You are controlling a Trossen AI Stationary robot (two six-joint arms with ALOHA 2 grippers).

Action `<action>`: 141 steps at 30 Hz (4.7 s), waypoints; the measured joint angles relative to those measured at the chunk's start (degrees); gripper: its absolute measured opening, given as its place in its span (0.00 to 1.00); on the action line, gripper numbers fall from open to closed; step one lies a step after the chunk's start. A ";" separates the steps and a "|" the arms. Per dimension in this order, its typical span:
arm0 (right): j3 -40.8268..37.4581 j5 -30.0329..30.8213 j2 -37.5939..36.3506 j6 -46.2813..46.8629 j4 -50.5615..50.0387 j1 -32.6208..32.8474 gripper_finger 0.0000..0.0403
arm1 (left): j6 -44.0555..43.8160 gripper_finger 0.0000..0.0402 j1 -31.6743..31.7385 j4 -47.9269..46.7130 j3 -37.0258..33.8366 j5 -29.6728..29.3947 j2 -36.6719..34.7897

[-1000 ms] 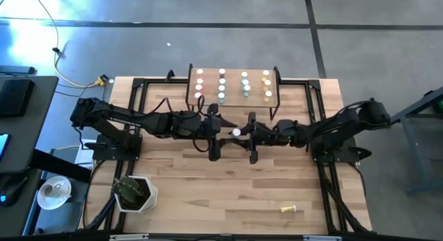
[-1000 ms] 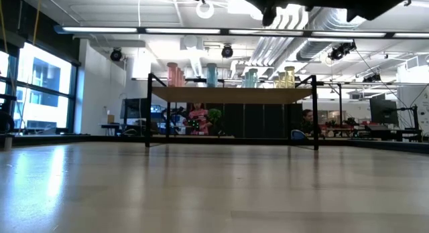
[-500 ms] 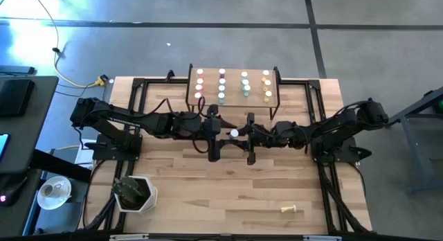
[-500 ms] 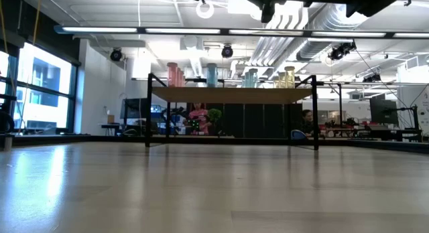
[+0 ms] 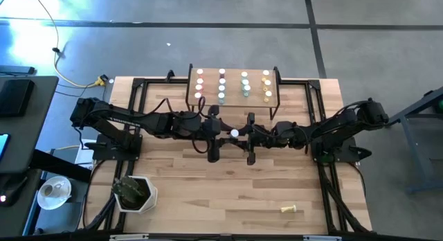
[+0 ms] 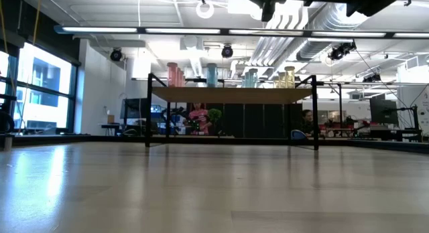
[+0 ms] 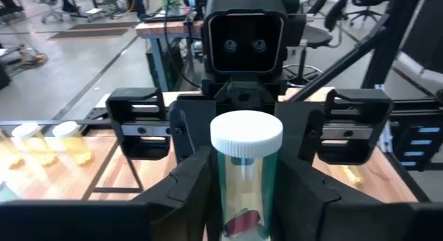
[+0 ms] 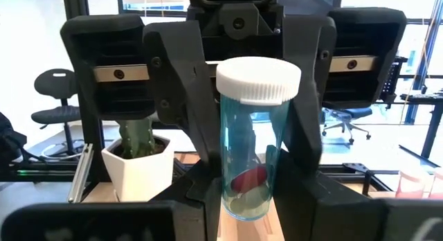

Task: Pick and place medicine bottles onto shelf by color
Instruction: Put the green pill bottle on the shelf aligned with the other green pill bottles

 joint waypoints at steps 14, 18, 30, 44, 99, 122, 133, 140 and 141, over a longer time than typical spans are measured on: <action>0.02 -0.02 0.00 -0.04 0.03 -0.02 0.23 | 0.00 0.26 0.02 0.00 0.00 1.41 0.00; 0.02 0.00 0.00 -0.04 0.03 -0.02 0.23 | 0.00 0.25 0.02 0.00 0.00 1.43 0.00; 0.02 -0.03 -0.02 -1.53 0.03 -0.02 0.23 | 0.96 0.24 0.02 0.00 0.00 1.51 0.00; 0.09 -0.07 -0.07 -1.51 -2.63 -0.02 0.42 | 1.01 0.24 -0.02 0.07 0.00 1.45 0.03; 18.67 -0.28 -9.67 -4.49 -46.52 -2.81 0.52 | 2.39 0.24 0.09 -4.51 -0.02 -3.77 0.03; 18.67 -3.52 -9.03 -0.42 -46.79 -3.50 0.52 | 4.91 0.24 0.09 -2.38 -0.04 -4.00 0.03; 18.67 -3.50 -9.06 -1.53 -46.75 -3.50 0.36 | 4.74 0.24 0.09 -2.38 -0.04 -4.17 0.03; 18.64 -3.54 -9.09 -1.99 -46.75 -3.48 0.29 | 4.74 0.24 0.09 -2.38 -0.04 -4.19 0.03; 18.64 -3.54 -9.09 -2.03 -46.75 -3.48 0.29 | 4.79 0.24 0.09 -2.38 -0.04 -4.19 0.03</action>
